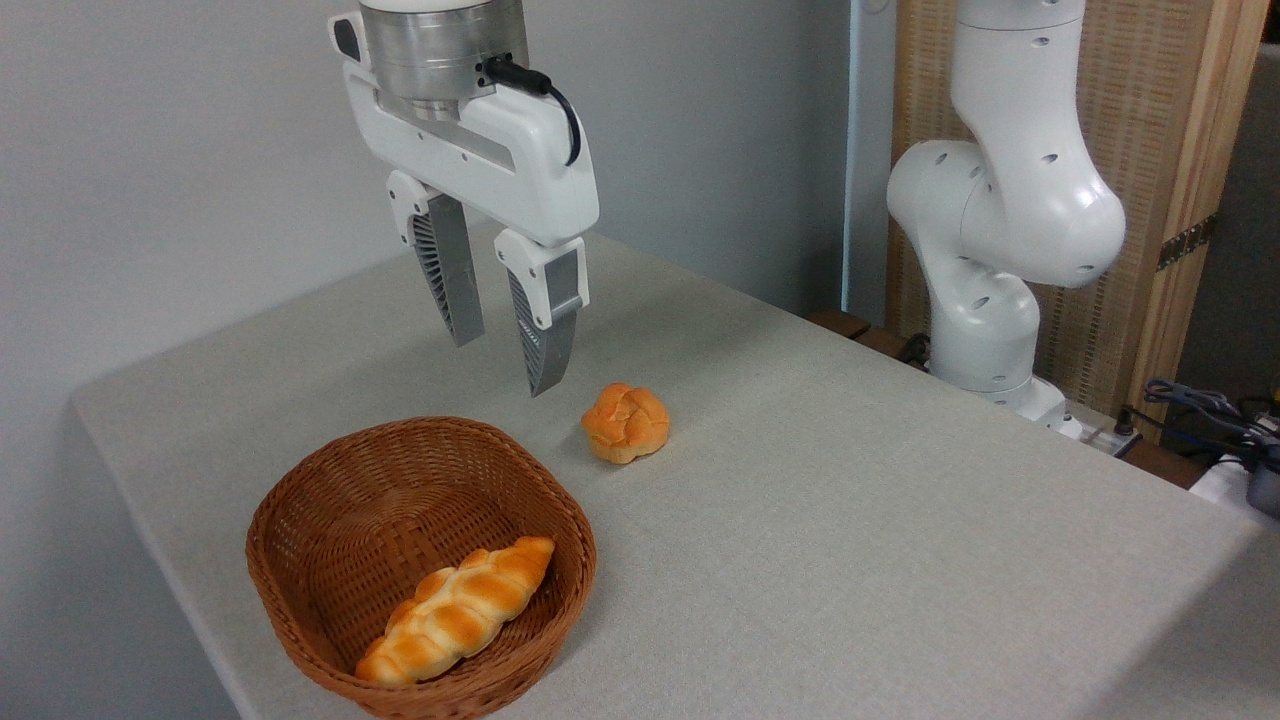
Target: Put bread into the basket
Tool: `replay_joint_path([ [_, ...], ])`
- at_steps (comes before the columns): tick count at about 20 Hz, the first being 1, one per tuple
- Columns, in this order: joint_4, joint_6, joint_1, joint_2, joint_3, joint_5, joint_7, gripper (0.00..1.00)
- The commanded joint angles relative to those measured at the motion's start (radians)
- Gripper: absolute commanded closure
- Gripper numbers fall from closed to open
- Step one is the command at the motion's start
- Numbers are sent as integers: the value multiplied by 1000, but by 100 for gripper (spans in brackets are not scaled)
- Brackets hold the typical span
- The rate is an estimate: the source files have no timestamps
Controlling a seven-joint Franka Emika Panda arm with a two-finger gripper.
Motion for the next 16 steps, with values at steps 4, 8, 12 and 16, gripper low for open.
replay_joint_path([
  [4,27,-38,73,11,-181,110,-40,0],
  [8,27,-35,109,8,-201,118,-85,0],
  [12,27,-35,72,-6,-116,106,-79,0],
  [16,25,-35,72,-3,-116,110,-76,0],
])
